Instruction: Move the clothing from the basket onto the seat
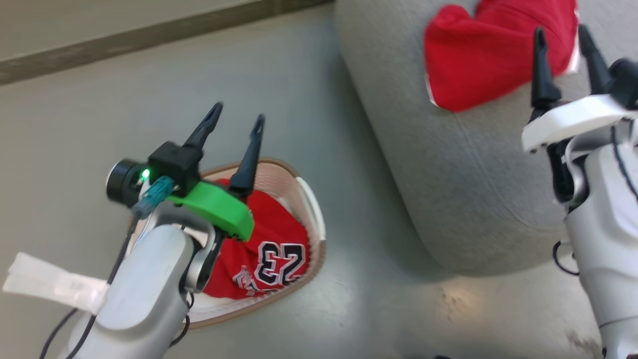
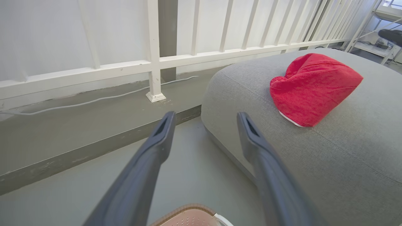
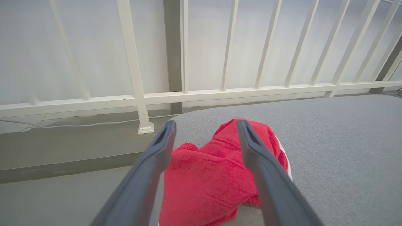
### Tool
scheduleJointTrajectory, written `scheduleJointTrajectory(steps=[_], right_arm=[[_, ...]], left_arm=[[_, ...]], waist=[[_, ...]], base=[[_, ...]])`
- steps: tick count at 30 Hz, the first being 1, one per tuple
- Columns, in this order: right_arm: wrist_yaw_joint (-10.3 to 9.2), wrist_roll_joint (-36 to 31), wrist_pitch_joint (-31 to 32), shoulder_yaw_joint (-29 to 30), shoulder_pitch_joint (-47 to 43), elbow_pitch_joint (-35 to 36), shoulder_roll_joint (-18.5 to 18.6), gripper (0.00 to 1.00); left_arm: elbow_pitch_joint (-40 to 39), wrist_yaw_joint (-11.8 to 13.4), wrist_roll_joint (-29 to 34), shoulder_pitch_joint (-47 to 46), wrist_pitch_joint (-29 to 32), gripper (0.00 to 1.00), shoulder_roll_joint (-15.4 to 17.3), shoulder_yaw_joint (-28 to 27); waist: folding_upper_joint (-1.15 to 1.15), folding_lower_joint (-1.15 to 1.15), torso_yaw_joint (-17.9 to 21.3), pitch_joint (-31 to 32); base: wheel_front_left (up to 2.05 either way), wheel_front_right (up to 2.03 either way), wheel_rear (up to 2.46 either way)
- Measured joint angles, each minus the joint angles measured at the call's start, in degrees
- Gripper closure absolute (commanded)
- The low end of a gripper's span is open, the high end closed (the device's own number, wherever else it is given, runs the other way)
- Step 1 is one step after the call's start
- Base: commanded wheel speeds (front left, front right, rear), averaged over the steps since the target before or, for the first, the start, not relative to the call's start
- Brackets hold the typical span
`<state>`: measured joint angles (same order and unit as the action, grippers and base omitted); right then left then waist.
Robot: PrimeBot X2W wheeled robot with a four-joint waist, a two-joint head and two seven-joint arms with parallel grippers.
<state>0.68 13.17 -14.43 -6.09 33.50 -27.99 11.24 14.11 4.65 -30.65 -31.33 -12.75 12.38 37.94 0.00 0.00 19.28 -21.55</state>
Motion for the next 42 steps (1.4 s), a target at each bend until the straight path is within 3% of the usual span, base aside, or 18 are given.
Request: scheduleJointTrajectory(steps=[12,24,33,42], right_arm=[[-0.30,-2.0,0.0,-0.7,-8.2,2.6,-0.5,0.00],[-1.80,-2.7,0.0,-2.2,-18.2,5.4,-3.0,0.00],[-2.38,-2.7,0.0,-3.2,-25.3,9.1,-4.0,0.00],[-3.38,-2.7,0.0,-3.3,-30.3,12.7,-4.3,0.00]], left_arm=[[3.1,1.0,-2.8,8.8,-1.5,0.00,0.8,-6.9],[3.7,1.9,-4.0,18.6,-1.5,0.00,1.8,-13.9],[-0.2,2.0,-3.6,26.4,-1.5,0.00,2.4,-19.0],[-3.6,2.4,-2.5,31.7,-1.5,0.00,2.3,-21.6]], waist=[[0.00,0.00,-8.2,7.6],[0.00,0.00,-14.3,16.4],[0.00,0.00,-17.0,22.0],[0.00,0.00,-17.4,23.4]], base=[[0.00,0.00,0.00],[0.00,0.00,0.00],[0.00,0.00,0.00],[0.00,0.00,0.00]])
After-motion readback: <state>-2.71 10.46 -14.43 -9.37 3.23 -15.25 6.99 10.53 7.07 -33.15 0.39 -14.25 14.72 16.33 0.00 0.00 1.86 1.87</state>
